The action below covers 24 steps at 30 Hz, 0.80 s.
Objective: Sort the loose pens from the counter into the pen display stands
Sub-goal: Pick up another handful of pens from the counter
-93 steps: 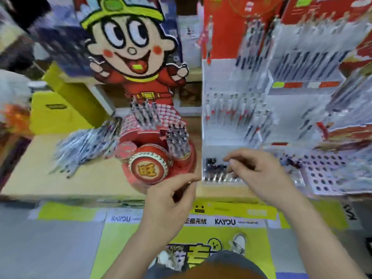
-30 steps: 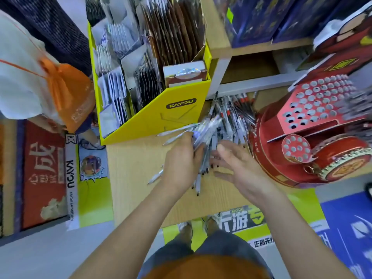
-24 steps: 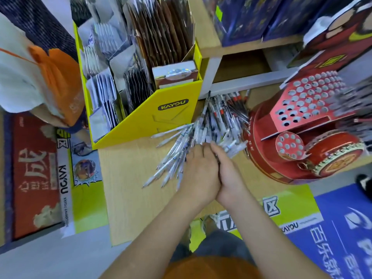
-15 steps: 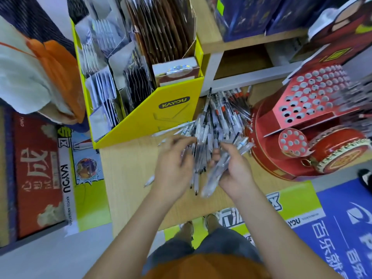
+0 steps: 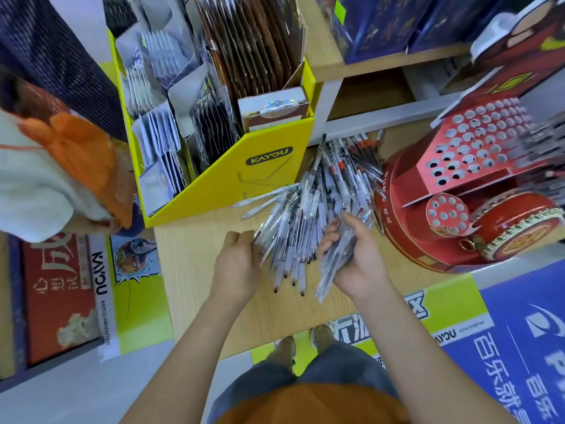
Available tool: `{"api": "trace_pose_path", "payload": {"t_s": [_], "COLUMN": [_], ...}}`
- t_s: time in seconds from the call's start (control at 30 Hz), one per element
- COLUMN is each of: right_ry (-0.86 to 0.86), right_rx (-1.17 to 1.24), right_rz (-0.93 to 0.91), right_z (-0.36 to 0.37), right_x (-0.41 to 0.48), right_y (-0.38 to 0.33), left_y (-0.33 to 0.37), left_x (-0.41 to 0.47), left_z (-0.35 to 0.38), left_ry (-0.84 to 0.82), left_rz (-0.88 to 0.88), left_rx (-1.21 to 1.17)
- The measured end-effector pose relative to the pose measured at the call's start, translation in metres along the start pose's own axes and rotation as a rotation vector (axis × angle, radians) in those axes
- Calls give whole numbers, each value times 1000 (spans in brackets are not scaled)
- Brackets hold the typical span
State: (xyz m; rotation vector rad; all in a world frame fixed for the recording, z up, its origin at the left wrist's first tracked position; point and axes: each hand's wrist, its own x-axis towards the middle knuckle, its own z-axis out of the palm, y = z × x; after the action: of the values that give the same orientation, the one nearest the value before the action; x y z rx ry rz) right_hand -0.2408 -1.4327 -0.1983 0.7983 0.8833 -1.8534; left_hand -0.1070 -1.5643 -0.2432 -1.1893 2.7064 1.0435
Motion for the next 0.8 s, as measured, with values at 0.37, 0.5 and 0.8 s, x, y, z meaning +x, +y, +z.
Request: {"api": "trace_pose_path", "payload": {"t_s": [0.37,0.5,0.8], "right_ry": [153,198,225], "right_rx": [-115,-206,-197], "right_rz": [-162,-233,-358], "right_z": [23,25,28], "right_x": [7,4,-14], "right_y": [7,7,-1], "left_y": [81,90,104], "left_x": [-41,-45,-38], "left_z": [-39,-32,-24], "left_ry": [-236,-125,-75], "left_rz": [-89,75,26], "left_rx": [-435,-181,-230]}}
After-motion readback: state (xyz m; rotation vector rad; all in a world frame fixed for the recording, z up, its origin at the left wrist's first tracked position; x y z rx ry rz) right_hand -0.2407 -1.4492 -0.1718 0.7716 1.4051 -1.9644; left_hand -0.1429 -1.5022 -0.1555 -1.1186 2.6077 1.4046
